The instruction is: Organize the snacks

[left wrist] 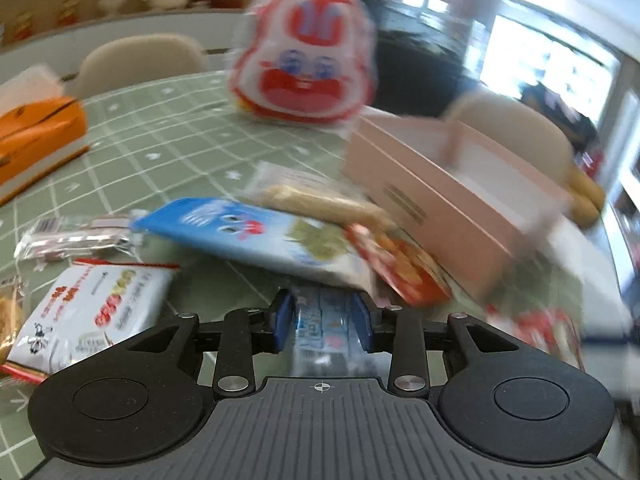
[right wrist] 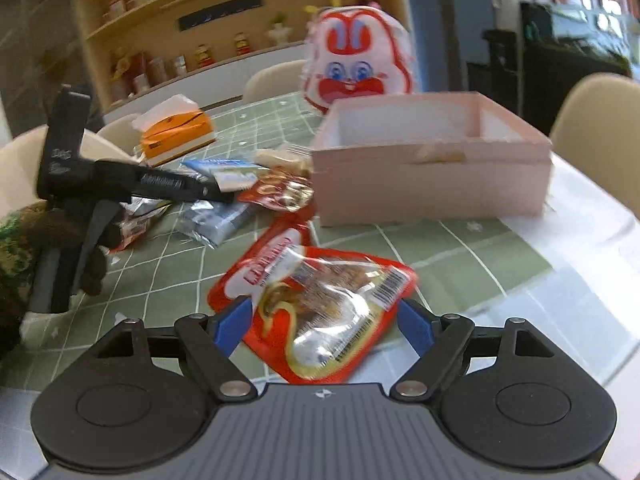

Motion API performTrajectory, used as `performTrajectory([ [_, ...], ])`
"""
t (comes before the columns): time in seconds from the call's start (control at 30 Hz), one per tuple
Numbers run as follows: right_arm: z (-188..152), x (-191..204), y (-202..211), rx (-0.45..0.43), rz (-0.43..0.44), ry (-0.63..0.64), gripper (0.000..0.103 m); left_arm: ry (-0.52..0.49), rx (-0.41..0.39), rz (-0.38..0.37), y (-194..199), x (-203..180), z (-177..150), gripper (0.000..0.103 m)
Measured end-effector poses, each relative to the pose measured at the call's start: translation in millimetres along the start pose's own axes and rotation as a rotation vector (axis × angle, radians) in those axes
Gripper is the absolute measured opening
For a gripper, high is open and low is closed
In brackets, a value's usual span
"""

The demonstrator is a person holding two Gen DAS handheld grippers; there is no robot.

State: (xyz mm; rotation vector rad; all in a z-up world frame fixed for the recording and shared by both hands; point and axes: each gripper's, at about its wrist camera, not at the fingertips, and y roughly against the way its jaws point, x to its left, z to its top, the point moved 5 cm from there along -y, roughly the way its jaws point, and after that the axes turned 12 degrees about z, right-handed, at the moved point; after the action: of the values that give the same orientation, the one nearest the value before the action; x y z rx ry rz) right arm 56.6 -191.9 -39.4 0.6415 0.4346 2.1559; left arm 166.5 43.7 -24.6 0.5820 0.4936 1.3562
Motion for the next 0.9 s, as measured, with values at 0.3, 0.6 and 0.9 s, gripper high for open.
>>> performTrajectory([
  [0.3,26.8,9.2,-31.0,0.100,0.090,0.172,0.080,-0.234,0.017,-0.098,36.2,-14.5,-23.2,0.040],
  [0.6,6.6,22.1,-16.6,0.129,0.023,0.234,0.062,-0.139,0.024,-0.021,39.2,-8.1,-23.7,0.039],
  [0.9,3.0,-24.4,9.8,0.089,-0.058,0.017,0.060,-0.172,-0.004,-0.015,34.5,-38.1,-18.8,0.040],
])
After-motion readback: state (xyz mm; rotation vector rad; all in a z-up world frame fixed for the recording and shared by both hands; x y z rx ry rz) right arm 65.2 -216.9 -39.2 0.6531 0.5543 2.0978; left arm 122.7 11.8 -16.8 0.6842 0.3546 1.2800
